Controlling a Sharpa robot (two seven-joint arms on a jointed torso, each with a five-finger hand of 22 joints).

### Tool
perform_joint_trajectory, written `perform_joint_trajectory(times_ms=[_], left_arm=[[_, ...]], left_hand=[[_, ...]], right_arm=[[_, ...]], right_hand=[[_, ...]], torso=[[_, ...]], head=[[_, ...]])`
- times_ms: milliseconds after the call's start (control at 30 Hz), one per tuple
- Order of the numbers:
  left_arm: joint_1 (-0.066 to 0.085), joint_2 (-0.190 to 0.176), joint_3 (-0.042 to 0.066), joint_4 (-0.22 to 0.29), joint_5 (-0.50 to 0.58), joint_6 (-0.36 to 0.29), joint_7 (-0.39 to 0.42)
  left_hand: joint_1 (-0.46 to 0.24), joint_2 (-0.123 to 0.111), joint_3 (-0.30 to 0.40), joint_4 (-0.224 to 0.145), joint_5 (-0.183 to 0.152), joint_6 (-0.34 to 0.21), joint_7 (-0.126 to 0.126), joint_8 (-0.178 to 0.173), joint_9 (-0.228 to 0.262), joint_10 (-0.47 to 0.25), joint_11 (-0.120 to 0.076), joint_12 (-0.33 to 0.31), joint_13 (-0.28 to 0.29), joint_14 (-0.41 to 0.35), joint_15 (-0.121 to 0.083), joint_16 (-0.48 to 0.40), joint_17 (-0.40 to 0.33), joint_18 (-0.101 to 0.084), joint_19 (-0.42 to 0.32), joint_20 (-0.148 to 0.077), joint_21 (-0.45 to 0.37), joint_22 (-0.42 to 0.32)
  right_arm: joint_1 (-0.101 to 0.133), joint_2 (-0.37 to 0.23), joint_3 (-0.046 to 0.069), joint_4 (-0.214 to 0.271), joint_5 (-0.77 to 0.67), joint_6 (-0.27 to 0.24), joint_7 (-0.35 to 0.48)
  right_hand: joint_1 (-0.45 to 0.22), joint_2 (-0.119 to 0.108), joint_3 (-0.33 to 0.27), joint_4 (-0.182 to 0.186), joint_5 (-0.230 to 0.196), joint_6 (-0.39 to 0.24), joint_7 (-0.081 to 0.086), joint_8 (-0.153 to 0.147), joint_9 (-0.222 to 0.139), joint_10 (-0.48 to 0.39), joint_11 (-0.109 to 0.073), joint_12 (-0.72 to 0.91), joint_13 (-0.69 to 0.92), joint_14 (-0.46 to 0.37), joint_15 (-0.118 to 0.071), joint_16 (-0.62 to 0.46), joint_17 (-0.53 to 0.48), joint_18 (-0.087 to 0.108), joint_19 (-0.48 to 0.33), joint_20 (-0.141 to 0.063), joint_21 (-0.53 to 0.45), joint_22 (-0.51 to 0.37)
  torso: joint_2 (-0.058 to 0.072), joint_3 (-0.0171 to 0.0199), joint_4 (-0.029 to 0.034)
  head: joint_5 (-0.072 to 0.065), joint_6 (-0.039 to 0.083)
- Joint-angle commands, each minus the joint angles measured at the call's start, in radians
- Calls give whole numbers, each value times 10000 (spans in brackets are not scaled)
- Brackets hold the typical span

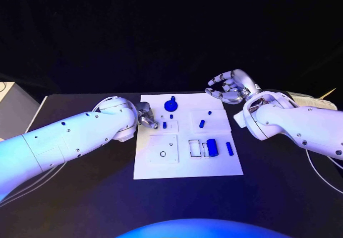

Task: Assemble the parts on the task board

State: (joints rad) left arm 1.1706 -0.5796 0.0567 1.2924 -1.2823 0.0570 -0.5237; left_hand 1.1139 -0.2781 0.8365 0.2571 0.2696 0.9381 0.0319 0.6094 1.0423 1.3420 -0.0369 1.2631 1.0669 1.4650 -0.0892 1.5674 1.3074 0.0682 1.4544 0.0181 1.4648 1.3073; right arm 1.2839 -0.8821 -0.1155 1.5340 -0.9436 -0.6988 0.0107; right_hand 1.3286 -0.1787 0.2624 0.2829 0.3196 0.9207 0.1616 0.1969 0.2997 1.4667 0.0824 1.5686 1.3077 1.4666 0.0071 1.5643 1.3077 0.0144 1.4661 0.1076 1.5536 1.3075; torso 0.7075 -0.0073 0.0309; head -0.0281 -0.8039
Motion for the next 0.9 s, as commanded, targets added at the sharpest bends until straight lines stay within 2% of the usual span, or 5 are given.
perform_joint_trajectory(times_ms=[33,267,567,900], left_arm=[[-9,28,-5,24,219,-132,76],[-9,16,-4,-7,251,-153,21],[-10,-12,-2,-7,264,-276,-30],[-11,-81,4,53,406,-357,-56]], left_hand=[[-129,-47,-28,-81,-20,34,-21,-45,-20,-91,-8,-17,-2,1058,-13,34,2634,-156,-47,13,-30,378],[-217,-116,-292,26,-18,51,-23,-87,-55,-117,-9,-23,-8,1058,-17,34,2634,-159,-40,3,-29,388],[-398,-87,-567,267,6,84,-12,-143,-103,-144,0,-34,-22,1058,-13,34,2634,-160,-32,-1,-29,396],[-506,-151,-763,292,17,60,4,-181,-123,-175,12,-50,-43,1058,-2,34,2634,-156,-40,-4,-40,380]], right_arm=[[-4,-3,2,12,-104,52,97],[-4,-3,2,9,-104,46,98],[-5,-6,2,4,-104,49,96],[-12,-9,1,0,-104,56,93]], right_hand=[[-124,-12,33,44,58,-67,28,42,-4,1041,-5,22,2631,988,-11,-24,2402,-83,952,-5,-50,2487],[-124,-12,33,44,58,-67,28,42,-4,1041,-5,22,2631,988,-11,-24,2402,-83,952,-5,-50,2487],[-124,-12,33,44,58,-67,28,42,-4,1041,-5,22,2631,988,-11,-24,2402,-83,952,-5,-50,2487],[-145,-17,32,40,95,-76,29,39,-6,1041,-4,22,2631,985,-11,-28,2391,-80,949,-6,-59,2482]], torso=[[-3,-5,1],[-1,-5,1],[4,-7,-4],[0,-5,-2]], head=[[3,4],[9,15],[19,34],[22,40]])
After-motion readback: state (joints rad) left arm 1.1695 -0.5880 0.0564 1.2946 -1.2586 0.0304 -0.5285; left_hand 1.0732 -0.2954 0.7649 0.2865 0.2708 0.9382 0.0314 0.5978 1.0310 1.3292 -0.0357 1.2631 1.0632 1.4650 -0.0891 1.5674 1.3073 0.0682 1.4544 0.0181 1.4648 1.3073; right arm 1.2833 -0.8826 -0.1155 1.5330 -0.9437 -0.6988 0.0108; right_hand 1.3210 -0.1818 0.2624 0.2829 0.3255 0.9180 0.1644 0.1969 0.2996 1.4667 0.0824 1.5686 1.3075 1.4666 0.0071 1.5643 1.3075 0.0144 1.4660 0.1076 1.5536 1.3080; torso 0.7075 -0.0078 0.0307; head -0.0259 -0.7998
